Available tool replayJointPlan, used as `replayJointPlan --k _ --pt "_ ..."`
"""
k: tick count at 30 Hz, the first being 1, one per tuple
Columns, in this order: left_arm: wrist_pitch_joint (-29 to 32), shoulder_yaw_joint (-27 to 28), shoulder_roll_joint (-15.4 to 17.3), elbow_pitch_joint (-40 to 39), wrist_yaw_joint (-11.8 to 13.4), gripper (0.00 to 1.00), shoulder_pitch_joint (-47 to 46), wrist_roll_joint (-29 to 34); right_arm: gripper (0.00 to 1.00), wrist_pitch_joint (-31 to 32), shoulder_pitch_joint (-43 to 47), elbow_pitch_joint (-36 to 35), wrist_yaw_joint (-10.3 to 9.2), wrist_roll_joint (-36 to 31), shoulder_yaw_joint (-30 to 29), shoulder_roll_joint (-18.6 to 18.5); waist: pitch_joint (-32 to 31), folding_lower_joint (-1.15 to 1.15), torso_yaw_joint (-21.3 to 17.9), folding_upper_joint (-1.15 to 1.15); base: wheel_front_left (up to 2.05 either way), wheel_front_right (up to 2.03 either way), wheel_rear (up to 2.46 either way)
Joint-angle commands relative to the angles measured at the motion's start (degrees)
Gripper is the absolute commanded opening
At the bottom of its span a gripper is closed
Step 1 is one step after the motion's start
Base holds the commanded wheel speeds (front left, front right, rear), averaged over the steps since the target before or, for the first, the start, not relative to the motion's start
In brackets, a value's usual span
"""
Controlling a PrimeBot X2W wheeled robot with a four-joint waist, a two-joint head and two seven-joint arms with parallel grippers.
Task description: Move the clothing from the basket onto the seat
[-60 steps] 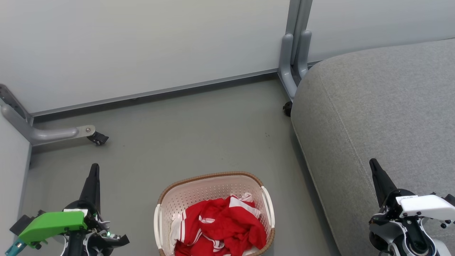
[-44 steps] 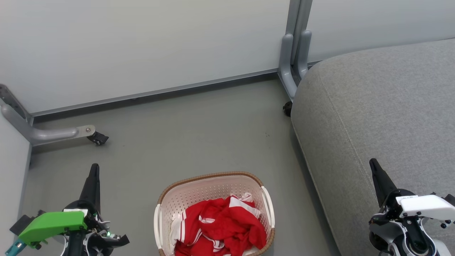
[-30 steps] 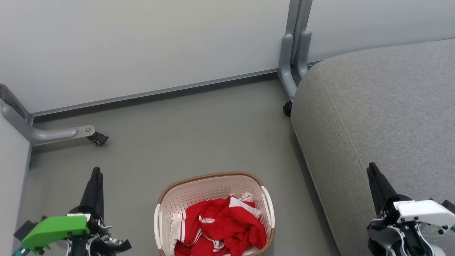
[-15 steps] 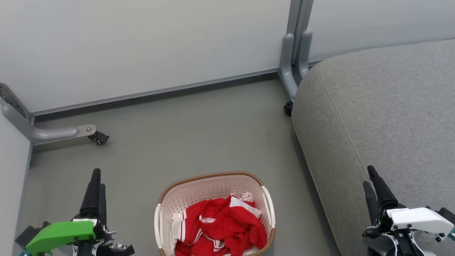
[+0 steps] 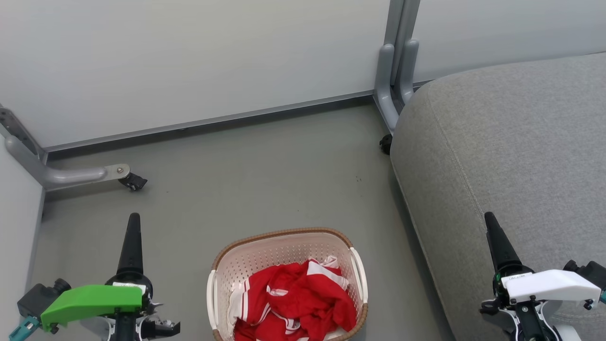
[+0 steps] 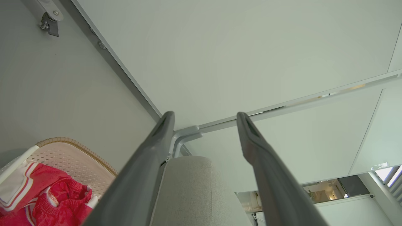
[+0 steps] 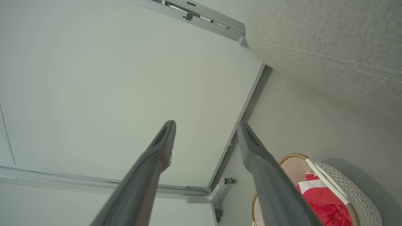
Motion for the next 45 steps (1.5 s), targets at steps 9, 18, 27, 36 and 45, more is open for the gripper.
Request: replayJointPlan --k 9,18,27,36,45 --pt "-2.57 -2.75 0.42 -2.83 0.80 1.00 -0.42 13.83 1.00 -2.59 -0.09 -2.90 0.02 -11.24 1.48 -0.61 0.09 0.00 0.26 0.00 0.00 0.00 0.00" --pt "-4.56 -5.21 0.48 -3.51 1.47 1.00 -0.12 25.55 1.00 -4.57 0.19 -3.45 0.02 -20.89 3.34 -0.70 0.15 0.00 0.62 0.00 0.00 0.00 0.00" --pt "-6.09 -7.07 0.54 -2.84 2.39 1.00 0.02 35.08 1.00 -6.14 0.56 -3.73 0.02 -29.39 4.03 -0.77 0.06 0.00 0.87 0.00 0.00 0.00 0.00" --pt "-7.62 -8.36 0.58 -2.48 3.03 1.00 0.22 42.04 1.00 -7.60 0.88 -3.32 0.02 -36.09 4.51 -0.84 -0.07 0.00 1.16 0.00 0.00 0.00 0.00" --pt "-8.90 -9.48 0.63 -2.60 3.49 1.00 0.33 47.61 1.00 -8.94 1.02 -3.17 0.02 -41.38 4.79 -0.90 -0.11 0.00 1.55 0.00 0.00 0.00 0.00"
